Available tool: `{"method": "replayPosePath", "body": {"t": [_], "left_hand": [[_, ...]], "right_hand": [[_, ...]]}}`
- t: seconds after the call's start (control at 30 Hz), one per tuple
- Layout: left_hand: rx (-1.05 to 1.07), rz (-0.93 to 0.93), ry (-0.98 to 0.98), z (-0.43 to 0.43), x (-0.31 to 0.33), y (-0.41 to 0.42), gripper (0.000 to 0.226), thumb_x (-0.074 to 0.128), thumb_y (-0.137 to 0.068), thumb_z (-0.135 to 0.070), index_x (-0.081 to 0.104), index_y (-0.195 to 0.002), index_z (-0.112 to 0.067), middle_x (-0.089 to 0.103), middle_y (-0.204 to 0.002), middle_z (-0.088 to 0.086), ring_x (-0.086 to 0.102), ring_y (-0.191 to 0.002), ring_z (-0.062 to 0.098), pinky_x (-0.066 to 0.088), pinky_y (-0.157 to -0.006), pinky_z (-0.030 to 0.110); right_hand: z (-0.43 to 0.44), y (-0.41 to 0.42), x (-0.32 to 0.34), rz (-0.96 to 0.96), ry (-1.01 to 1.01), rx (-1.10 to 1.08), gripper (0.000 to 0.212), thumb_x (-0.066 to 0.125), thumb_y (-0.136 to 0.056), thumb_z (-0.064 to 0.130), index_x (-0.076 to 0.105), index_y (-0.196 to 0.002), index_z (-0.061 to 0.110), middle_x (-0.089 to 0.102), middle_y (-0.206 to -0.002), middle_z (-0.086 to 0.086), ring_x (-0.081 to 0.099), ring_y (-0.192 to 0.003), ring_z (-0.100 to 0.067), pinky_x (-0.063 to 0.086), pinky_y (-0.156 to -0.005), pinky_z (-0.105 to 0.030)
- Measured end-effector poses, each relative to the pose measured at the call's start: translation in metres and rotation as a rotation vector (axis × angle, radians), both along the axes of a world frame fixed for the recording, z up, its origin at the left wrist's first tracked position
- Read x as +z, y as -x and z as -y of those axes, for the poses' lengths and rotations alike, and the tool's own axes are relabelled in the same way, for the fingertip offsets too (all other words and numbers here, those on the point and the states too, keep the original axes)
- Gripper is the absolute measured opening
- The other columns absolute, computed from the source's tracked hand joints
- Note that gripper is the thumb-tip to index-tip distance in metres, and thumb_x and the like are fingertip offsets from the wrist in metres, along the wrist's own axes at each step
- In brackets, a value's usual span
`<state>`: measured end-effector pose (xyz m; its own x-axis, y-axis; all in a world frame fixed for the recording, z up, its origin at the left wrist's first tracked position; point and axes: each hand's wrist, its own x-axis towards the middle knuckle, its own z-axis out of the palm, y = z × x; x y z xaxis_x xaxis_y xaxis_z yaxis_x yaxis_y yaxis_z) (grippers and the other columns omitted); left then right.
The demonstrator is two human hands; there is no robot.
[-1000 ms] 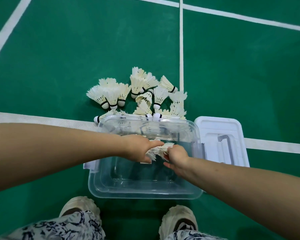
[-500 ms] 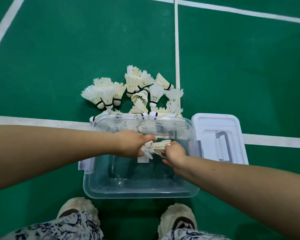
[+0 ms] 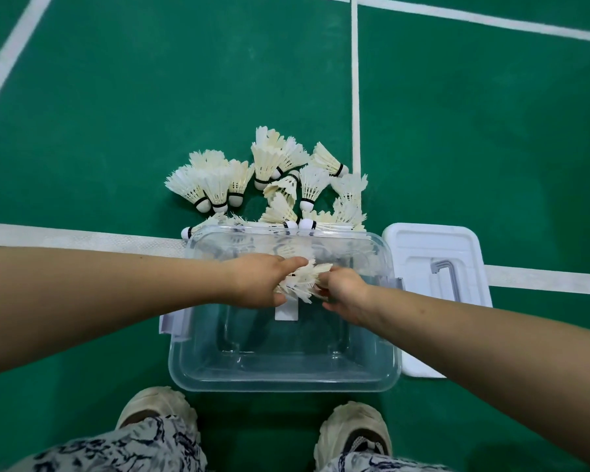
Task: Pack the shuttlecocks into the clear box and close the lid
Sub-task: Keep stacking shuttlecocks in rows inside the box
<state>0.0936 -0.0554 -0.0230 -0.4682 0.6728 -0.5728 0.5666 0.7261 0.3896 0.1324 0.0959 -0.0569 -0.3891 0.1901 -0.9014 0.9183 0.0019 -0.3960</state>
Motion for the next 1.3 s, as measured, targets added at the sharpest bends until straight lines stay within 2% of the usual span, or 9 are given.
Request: {"method": "replayPosePath", "body": {"t": [0.07, 0.13, 0.3, 0.5, 0.6, 0.77, 0.9, 1.07, 1.3], "left_hand": [[-0.007, 0.007, 0.003, 0.002, 0.002, -0.002, 0.07, 0.05, -0.091, -0.032, 0.008, -0.147, -0.025, 0.045, -0.138, 0.012, 0.048, -0.118, 0.028, 0.04, -0.096, 0.034], [-0.009, 0.014, 0.007, 0.003, 0.004, -0.003, 0.07, 0.05, -0.091, -0.032, 0.009, -0.147, -0.024, 0.043, -0.139, 0.012, 0.047, -0.118, 0.028, 0.039, -0.095, 0.034], [-0.007, 0.017, -0.007, 0.006, 0.01, -0.005, 0.071, 0.051, -0.09, -0.031, 0.009, -0.147, -0.027, 0.044, -0.138, 0.011, 0.05, -0.116, 0.026, 0.04, -0.095, 0.034], [0.038, -0.048, -0.125, 0.004, 0.04, -0.007, 0.057, 0.052, -0.09, -0.032, 0.026, -0.14, -0.027, 0.05, -0.131, 0.003, 0.054, -0.109, 0.019, 0.043, -0.091, 0.031], [0.164, -0.104, -0.274, 0.006, 0.065, 0.001, 0.045, 0.053, -0.09, -0.03, 0.04, -0.133, -0.027, 0.059, -0.117, -0.002, 0.059, -0.093, 0.013, 0.046, -0.084, 0.029], [0.357, -0.259, -0.444, 0.019, 0.086, 0.033, 0.033, 0.054, -0.09, -0.025, 0.051, -0.123, -0.02, 0.06, -0.092, -0.006, 0.055, -0.077, 0.013, 0.045, -0.074, 0.028], [0.478, -0.336, -0.385, 0.038, 0.068, 0.067, 0.039, 0.056, -0.088, -0.03, 0.048, -0.125, -0.019, 0.06, -0.109, 0.003, 0.057, -0.094, 0.021, 0.046, -0.084, 0.032], [0.632, -0.367, -0.264, 0.059, 0.035, 0.1, 0.069, 0.064, -0.082, -0.038, 0.029, -0.139, -0.021, 0.045, -0.134, 0.01, 0.042, -0.123, 0.027, 0.036, -0.103, 0.041], [0.7, -0.371, -0.112, 0.073, 0.0, 0.122, 0.085, 0.062, -0.079, -0.051, 0.016, -0.145, -0.026, 0.029, -0.146, 0.012, 0.023, -0.135, 0.033, 0.027, -0.109, 0.048]], "right_hand": [[-0.002, 0.0, 0.002, 0.011, -0.014, 0.062, 0.015, 0.042, -0.095, 0.013, 0.053, -0.087, 0.018, 0.056, -0.105, -0.006, 0.05, -0.1, -0.021, 0.038, -0.078, -0.031], [-0.004, -0.002, 0.004, 0.016, -0.026, 0.098, 0.012, 0.044, -0.095, 0.018, 0.054, -0.101, 0.018, 0.055, -0.108, -0.004, 0.049, -0.103, -0.021, 0.038, -0.083, -0.032], [-0.005, -0.007, 0.015, -0.052, -0.114, 0.12, 0.038, 0.048, -0.092, 0.026, 0.05, -0.127, 0.013, 0.054, -0.13, -0.006, 0.049, -0.12, -0.027, 0.039, -0.098, -0.036], [0.004, -0.013, 0.054, -0.323, -0.283, 0.184, 0.044, 0.051, -0.09, 0.023, 0.04, -0.132, 0.017, 0.05, -0.131, -0.007, 0.051, -0.11, -0.024, 0.037, -0.084, -0.028], [0.011, -0.01, 0.077, -0.47, -0.239, 0.163, 0.025, 0.048, -0.091, 0.019, 0.048, -0.116, 0.02, 0.056, -0.111, -0.002, 0.052, -0.083, -0.014, 0.038, -0.069, -0.029], [0.01, 0.011, 0.1, -0.606, -0.24, 0.15, 0.015, 0.046, -0.091, 0.014, 0.05, -0.104, 0.021, 0.05, -0.083, 0.008, 0.045, -0.069, -0.005, 0.037, -0.061, -0.022], [0.017, 0.039, 0.102, -0.672, -0.243, 0.19, 0.015, 0.045, -0.09, 0.013, 0.053, -0.1, 0.021, 0.052, -0.083, 0.005, 0.044, -0.067, -0.009, 0.038, -0.062, -0.026], [0.028, 0.076, 0.092, -0.705, -0.246, 0.249, 0.016, 0.043, -0.091, 0.014, 0.053, -0.098, 0.024, 0.055, -0.087, 0.006, 0.045, -0.066, -0.009, 0.037, -0.063, -0.028], [0.042, 0.104, 0.073, -0.669, -0.267, 0.354, 0.019, 0.041, -0.091, 0.014, 0.053, -0.104, 0.022, 0.054, -0.08, 0.007, 0.044, -0.061, -0.01, 0.034, -0.054, -0.027]]}}
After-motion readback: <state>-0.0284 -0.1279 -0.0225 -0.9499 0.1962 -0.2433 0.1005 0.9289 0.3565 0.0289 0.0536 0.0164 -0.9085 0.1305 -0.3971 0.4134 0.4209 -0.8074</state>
